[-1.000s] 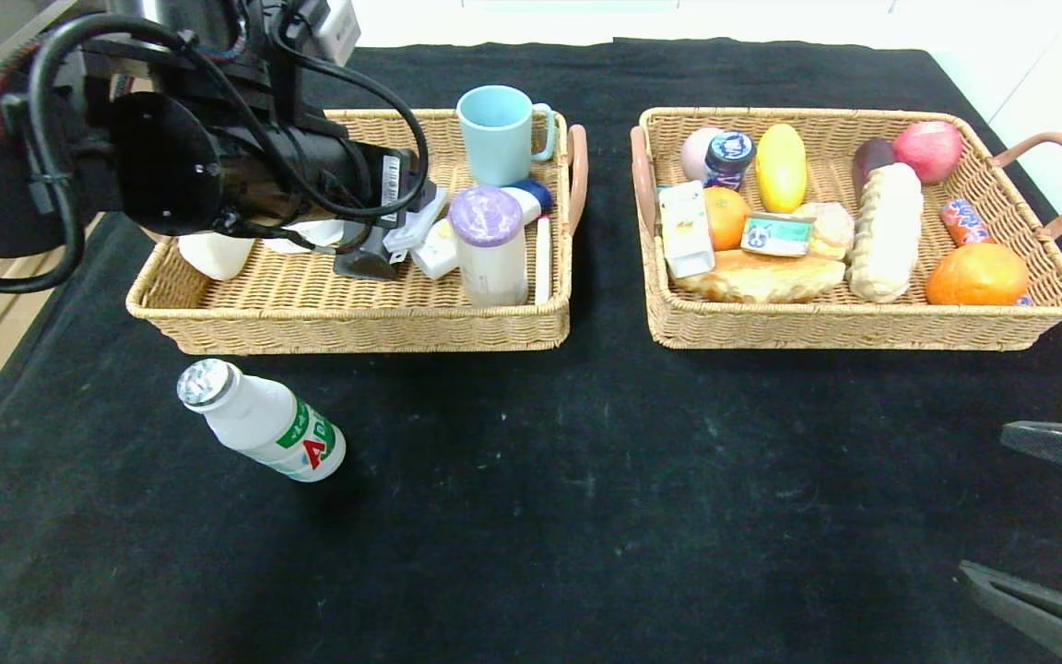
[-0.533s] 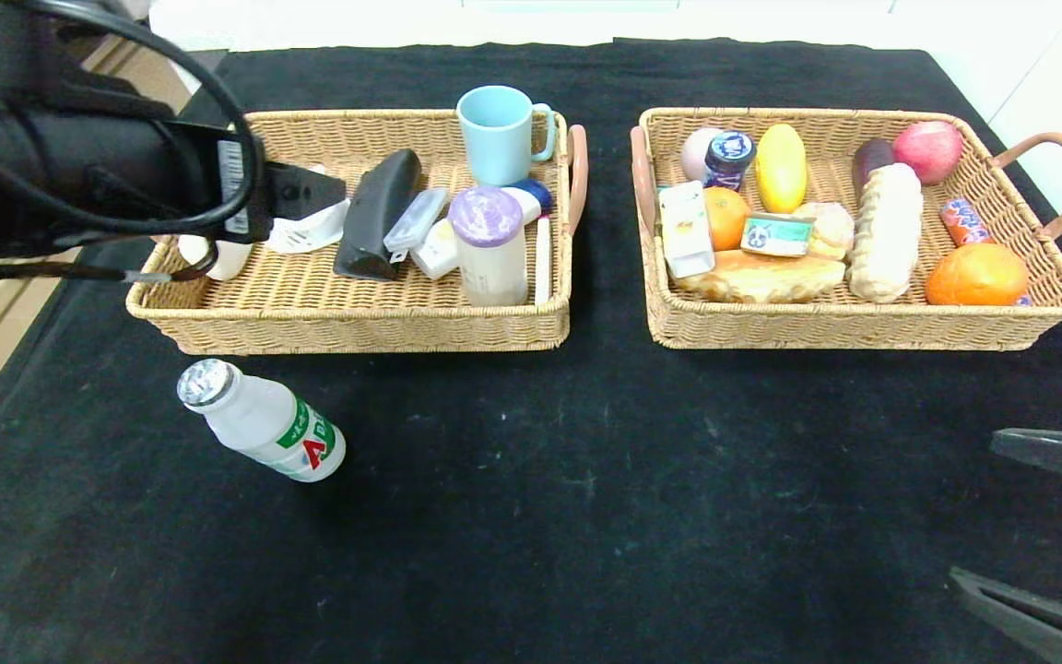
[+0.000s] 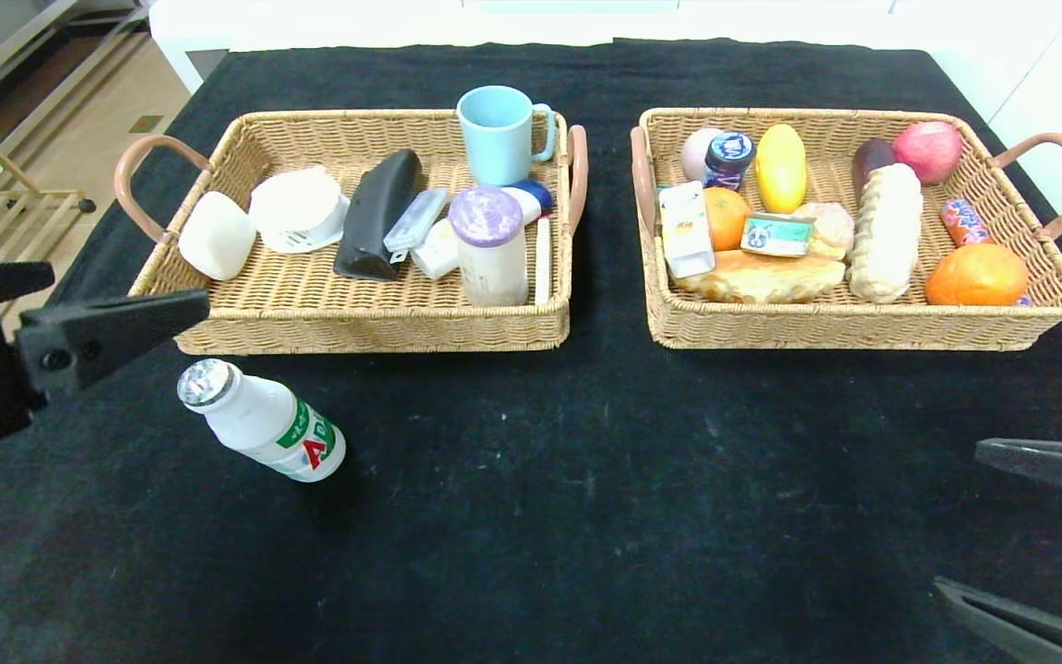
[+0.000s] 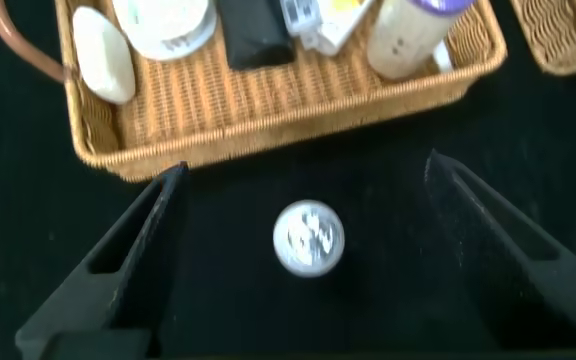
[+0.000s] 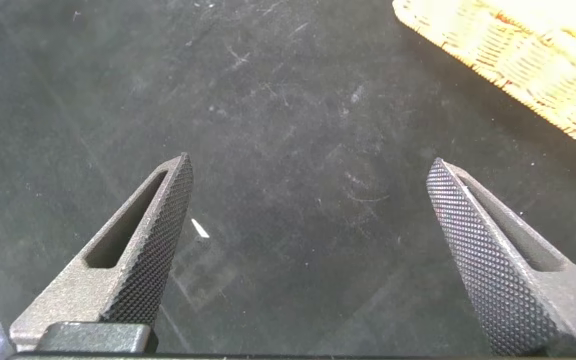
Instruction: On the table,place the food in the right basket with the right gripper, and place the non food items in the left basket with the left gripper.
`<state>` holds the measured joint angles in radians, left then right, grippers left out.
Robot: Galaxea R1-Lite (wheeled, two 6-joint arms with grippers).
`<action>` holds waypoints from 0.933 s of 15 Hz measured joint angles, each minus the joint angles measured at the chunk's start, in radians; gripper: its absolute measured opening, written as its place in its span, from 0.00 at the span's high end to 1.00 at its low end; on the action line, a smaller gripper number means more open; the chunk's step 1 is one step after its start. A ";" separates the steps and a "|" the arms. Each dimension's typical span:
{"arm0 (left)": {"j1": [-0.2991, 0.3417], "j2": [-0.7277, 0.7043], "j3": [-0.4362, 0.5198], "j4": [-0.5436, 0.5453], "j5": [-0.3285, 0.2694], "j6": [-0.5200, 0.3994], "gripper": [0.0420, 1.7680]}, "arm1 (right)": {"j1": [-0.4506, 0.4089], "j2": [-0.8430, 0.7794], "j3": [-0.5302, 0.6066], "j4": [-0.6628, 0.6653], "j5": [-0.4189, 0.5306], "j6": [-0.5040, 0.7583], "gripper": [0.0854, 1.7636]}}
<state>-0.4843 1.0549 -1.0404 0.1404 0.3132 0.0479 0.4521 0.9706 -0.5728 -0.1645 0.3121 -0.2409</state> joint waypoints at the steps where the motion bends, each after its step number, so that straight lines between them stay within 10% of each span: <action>1: 0.000 -0.032 0.034 0.001 -0.011 0.000 0.05 | 0.000 0.002 0.000 0.000 0.000 -0.001 0.03; 14: 0.024 -0.243 0.381 0.001 -0.082 -0.023 0.04 | 0.001 0.021 0.007 -0.001 -0.001 -0.009 0.03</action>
<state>-0.4604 0.8123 -0.6596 0.1417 0.2309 0.0245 0.4536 0.9919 -0.5662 -0.1657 0.3111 -0.2500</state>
